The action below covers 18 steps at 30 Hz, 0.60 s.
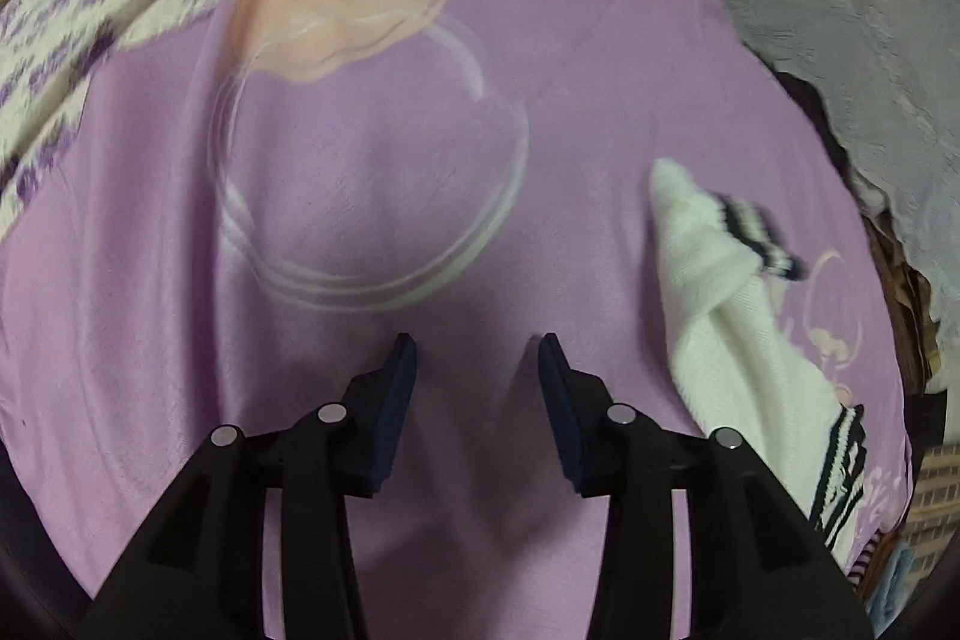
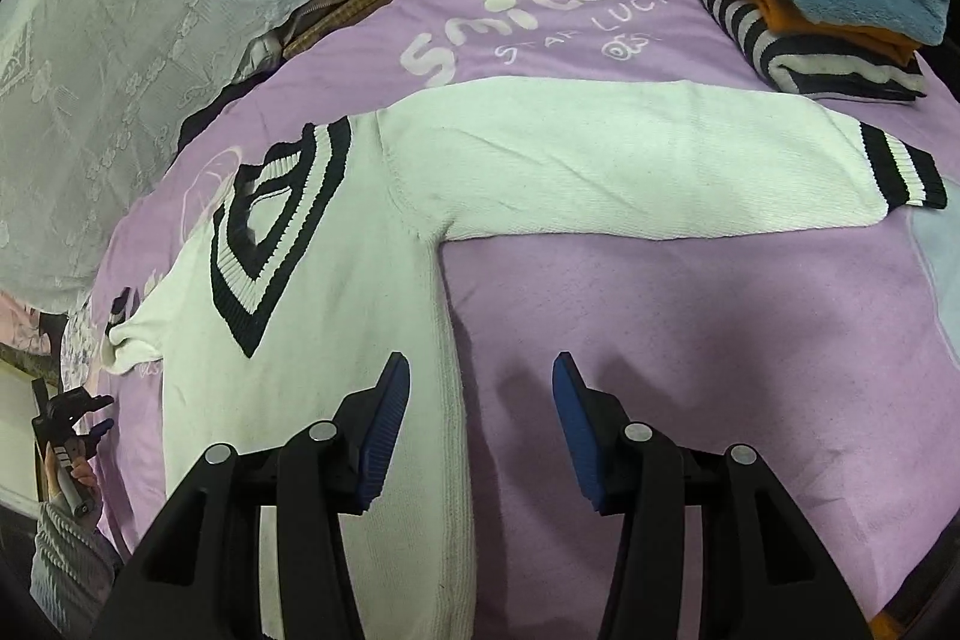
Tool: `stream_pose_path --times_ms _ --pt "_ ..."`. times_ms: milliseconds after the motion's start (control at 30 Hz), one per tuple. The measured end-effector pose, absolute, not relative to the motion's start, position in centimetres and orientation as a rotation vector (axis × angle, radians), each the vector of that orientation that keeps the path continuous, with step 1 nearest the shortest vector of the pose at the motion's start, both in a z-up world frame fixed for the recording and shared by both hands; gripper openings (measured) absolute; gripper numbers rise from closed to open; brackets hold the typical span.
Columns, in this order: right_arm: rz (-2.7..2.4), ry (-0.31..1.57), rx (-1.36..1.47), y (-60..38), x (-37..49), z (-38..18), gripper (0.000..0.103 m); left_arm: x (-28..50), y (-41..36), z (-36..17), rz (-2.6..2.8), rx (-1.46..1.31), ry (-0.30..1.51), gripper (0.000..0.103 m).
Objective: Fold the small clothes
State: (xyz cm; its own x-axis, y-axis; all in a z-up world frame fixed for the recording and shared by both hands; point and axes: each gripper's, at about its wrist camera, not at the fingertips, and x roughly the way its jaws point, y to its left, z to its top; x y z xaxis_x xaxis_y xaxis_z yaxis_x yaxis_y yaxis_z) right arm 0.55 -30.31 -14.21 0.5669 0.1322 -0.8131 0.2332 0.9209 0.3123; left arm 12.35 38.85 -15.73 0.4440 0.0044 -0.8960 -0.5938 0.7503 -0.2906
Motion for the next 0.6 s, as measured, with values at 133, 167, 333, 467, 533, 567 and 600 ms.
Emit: stream_pose_path --times_ms 133,167,333,467,533,567,600 --pt "-0.074 0.974 0.423 -30.3 0.4 -14.2 0.051 15.2 34.1 -12.3 0.315 -0.417 0.995 0.063" --pt "-0.074 0.975 0.421 -30.4 0.4 -14.2 0.051 16.3 32.7 -11.6 0.316 -0.34 0.985 0.073" --pt "-0.096 0.986 0.418 -30.5 -0.2 -14.5 0.052 21.7 27.9 -11.1 0.341 -0.019 0.992 0.076" --pt "-0.125 0.979 0.436 -31.0 -0.9 -14.5 0.052 25.0 26.3 -13.5 0.361 0.125 1.088 0.076" --pt "-0.135 0.975 0.441 -31.2 -1.1 -14.4 0.052 24.6 26.6 -13.7 0.354 0.12 1.087 0.067" --pt "-0.138 0.973 0.441 -31.2 -1.1 -14.4 0.052 24.4 26.7 -13.6 0.347 0.109 1.075 0.056" --pt "-0.14 0.973 0.438 -31.2 -1.1 -14.4 0.052 24.1 27.0 -13.7 0.341 0.095 1.07 0.039"
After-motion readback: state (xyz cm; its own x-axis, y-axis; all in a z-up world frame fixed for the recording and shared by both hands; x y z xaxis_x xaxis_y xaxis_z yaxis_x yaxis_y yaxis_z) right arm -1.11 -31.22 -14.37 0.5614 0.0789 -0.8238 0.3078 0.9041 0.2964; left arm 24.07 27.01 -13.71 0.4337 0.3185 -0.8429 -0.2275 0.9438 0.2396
